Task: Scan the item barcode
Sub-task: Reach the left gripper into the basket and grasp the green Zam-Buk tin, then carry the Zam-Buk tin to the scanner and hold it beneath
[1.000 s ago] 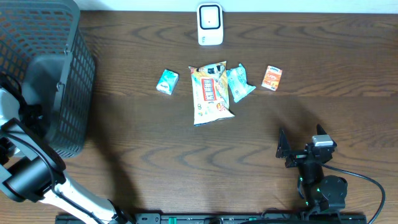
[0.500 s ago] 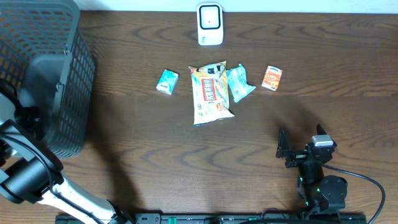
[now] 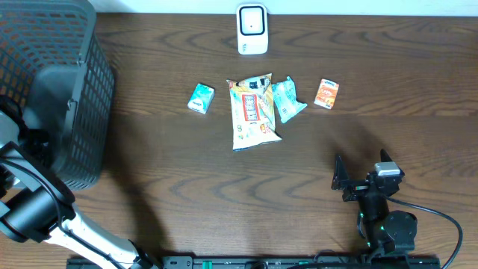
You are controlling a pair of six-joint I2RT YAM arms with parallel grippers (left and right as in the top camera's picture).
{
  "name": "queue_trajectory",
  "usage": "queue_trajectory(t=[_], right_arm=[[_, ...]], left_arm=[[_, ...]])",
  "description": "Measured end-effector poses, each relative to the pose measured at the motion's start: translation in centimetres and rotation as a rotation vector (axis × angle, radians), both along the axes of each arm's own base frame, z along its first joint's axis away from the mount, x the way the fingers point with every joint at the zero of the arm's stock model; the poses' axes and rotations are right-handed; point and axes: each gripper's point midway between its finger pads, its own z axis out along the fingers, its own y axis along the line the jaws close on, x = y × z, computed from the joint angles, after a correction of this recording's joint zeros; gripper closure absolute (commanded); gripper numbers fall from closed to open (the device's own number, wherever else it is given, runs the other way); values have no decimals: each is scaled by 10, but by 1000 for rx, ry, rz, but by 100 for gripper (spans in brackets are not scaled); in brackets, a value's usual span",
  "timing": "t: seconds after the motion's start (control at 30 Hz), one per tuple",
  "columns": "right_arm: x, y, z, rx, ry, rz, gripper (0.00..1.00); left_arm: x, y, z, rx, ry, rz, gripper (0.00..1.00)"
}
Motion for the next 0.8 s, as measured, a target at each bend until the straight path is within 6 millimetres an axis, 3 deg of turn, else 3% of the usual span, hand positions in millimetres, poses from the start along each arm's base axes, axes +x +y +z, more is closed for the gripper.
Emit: queue_trajectory(t=[0.57,0.7,0.8], right_arm=[[0,0,0,0,0,0,1],[0,0,0,0,0,0,1],[0,0,0,0,0,0,1]], left_arm=[[0,2,6,16,14,-58,44],[7,0,28,37,-45,-77,44],[23,-8,65,62,-165,-108,44]])
